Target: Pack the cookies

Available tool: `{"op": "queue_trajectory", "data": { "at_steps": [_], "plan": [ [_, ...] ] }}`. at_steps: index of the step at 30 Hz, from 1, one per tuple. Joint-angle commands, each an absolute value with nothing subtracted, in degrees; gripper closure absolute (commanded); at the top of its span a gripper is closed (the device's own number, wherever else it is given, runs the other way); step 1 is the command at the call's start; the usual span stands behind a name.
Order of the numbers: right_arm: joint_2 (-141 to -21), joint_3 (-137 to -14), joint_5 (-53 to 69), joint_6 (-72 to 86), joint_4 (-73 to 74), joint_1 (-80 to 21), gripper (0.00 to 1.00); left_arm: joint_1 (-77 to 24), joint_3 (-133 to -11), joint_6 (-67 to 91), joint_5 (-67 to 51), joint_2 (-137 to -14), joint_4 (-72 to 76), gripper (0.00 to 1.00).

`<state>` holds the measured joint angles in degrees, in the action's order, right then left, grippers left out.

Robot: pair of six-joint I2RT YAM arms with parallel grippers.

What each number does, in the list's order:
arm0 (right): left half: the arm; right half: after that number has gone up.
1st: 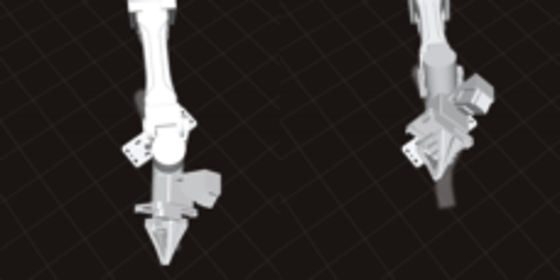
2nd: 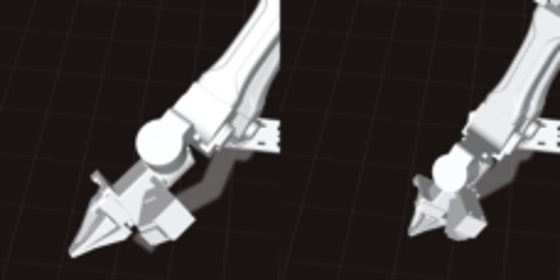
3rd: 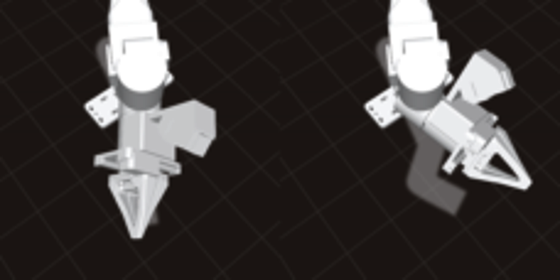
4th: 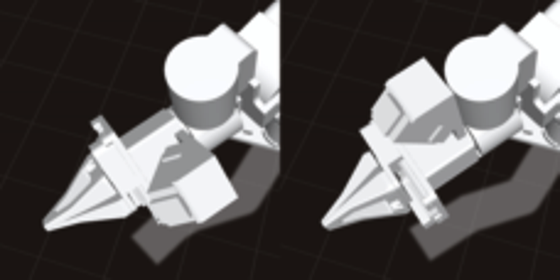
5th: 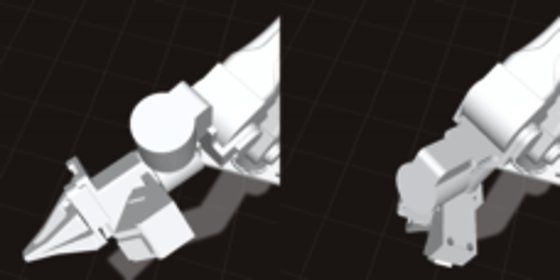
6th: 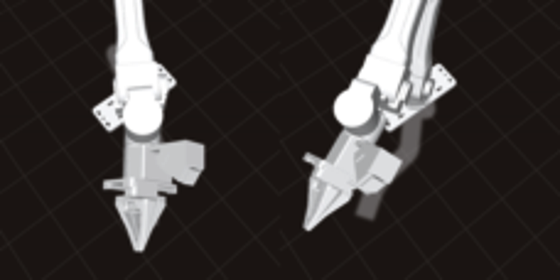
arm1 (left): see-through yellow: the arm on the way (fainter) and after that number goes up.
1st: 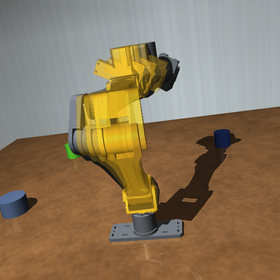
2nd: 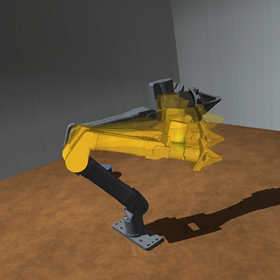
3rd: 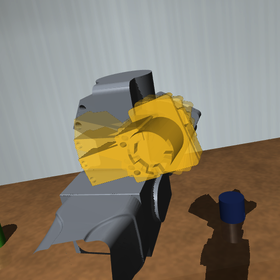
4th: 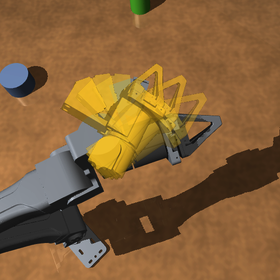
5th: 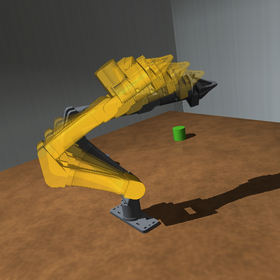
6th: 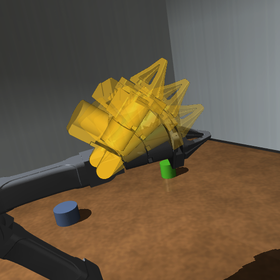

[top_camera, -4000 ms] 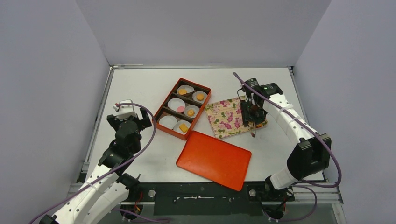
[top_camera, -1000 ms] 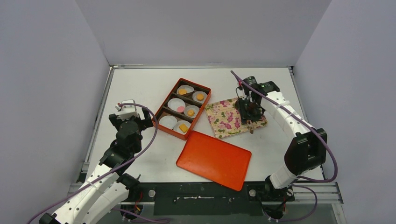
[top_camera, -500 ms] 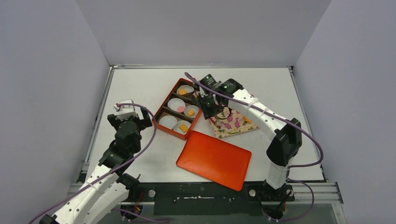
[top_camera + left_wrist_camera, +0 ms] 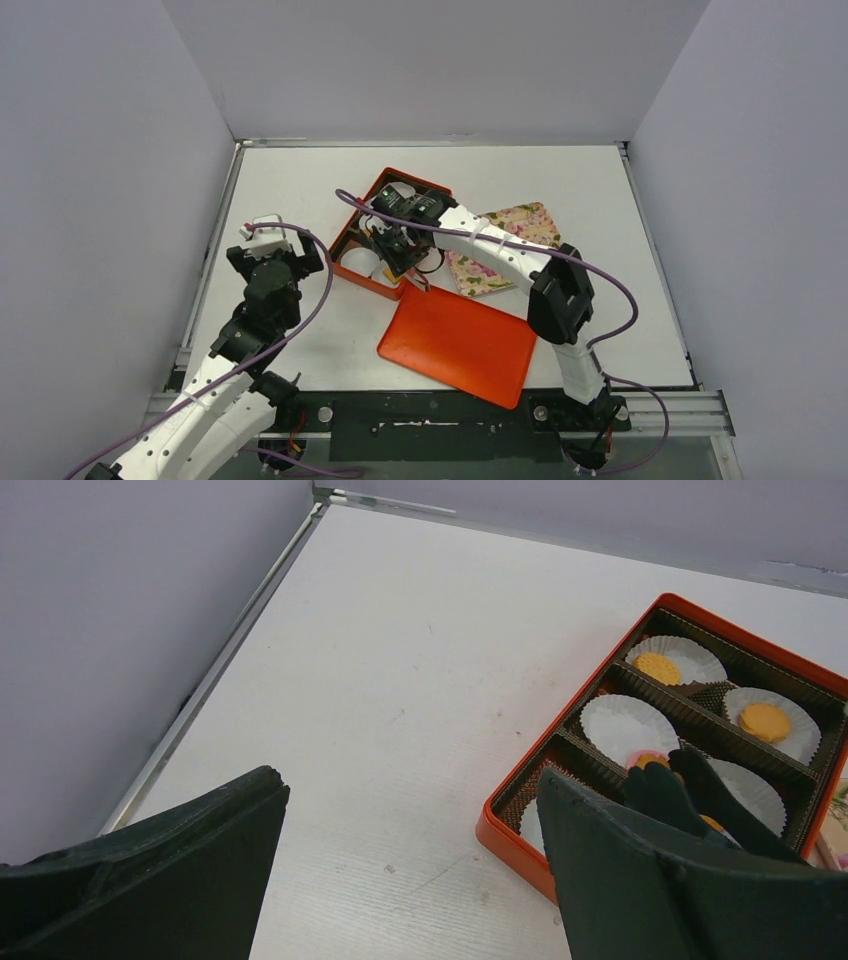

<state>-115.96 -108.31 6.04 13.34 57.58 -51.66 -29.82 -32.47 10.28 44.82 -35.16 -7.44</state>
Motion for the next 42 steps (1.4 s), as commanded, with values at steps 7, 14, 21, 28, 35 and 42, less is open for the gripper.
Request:
{"op": "queue_trajectory", "data": {
  "at_steps": [7, 14, 21, 28, 35, 42],
  "plan": [
    [-121.0, -111.3, 8.6, 12.4, 51.6, -53.2, 0.82, -29.4, -32.6, 10.5, 45.6, -34.7, -5.1, 0.07],
    [-124.0, -112.0, 10.2, 11.8, 50.9, -53.9, 0.81, -29.4, -32.5, 10.5, 45.4, -35.0, -5.0, 0.07],
    [-124.5, -112.0, 10.8, 11.3, 51.8, -54.1, 0.75, -29.4, -32.5, 10.4, 45.1, -35.1, -4.8, 0.07],
    [-124.1, -111.9, 10.9, 10.6, 52.4, -54.3, 0.65, -29.3, -32.5, 10.4, 45.1, -35.2, -4.8, 0.07],
    [-122.8, -111.5, 10.3, 10.7, 52.3, -54.3, 0.58, -29.4, -32.5, 10.3, 45.1, -35.2, -4.8, 0.07],
    [-119.8, -111.0, 9.4, 11.1, 50.9, -54.6, 0.54, -29.4, -32.5, 10.3, 45.1, -35.0, -4.9, 0.07]
  ]
}}
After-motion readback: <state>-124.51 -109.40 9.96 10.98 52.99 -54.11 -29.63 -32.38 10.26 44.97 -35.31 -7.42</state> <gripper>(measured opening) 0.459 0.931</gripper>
